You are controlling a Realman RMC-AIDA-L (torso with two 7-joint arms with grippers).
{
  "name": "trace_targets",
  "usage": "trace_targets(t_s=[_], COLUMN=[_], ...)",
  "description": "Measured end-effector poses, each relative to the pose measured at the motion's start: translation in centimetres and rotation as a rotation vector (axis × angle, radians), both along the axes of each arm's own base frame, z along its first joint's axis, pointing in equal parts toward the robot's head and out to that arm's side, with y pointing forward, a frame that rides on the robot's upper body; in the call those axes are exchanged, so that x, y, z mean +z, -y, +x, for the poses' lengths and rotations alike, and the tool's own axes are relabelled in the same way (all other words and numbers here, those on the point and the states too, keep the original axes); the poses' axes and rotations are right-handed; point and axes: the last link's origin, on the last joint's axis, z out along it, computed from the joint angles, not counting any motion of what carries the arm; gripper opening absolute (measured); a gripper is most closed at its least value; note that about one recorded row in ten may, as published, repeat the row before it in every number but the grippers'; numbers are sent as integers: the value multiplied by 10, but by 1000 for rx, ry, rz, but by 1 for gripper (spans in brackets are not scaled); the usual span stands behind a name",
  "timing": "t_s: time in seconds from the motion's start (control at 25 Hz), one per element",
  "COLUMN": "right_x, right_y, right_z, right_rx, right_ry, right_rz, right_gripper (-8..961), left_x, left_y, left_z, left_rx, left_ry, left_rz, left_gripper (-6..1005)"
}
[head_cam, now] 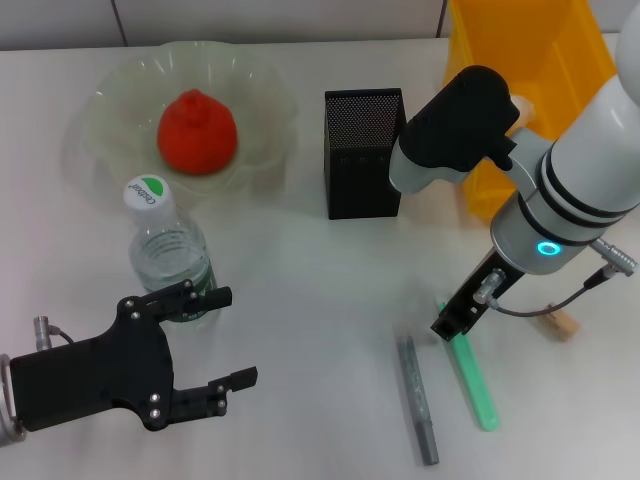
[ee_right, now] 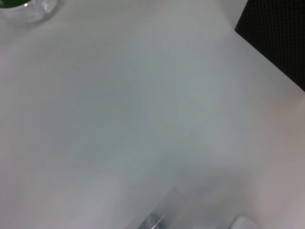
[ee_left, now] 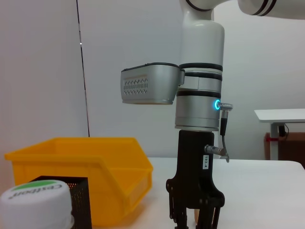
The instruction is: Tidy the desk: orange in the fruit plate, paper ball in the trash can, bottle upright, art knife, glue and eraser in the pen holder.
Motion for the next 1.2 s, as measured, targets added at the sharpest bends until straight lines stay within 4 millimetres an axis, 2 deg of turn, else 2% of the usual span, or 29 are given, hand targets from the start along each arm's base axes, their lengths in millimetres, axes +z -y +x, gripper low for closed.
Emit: trace_targets(t_s=[0.12, 0.32, 1.2], right_x=[0, 1, 1], right_y=[0, 1, 0], right_z=[0, 3, 10], right_rx=[-6, -28, -70], right_ry=[1, 4, 16], right_rz=[-1, 3, 1], right_gripper=[441, 401, 275], left_x=[0, 1, 2], left_y=[0, -1, -3], left_z=[0, 1, 4], left_rx=[-2, -9, -23], left_ry=[0, 0, 3], left_rz=[0, 1, -1], left_gripper=[795, 795, 795])
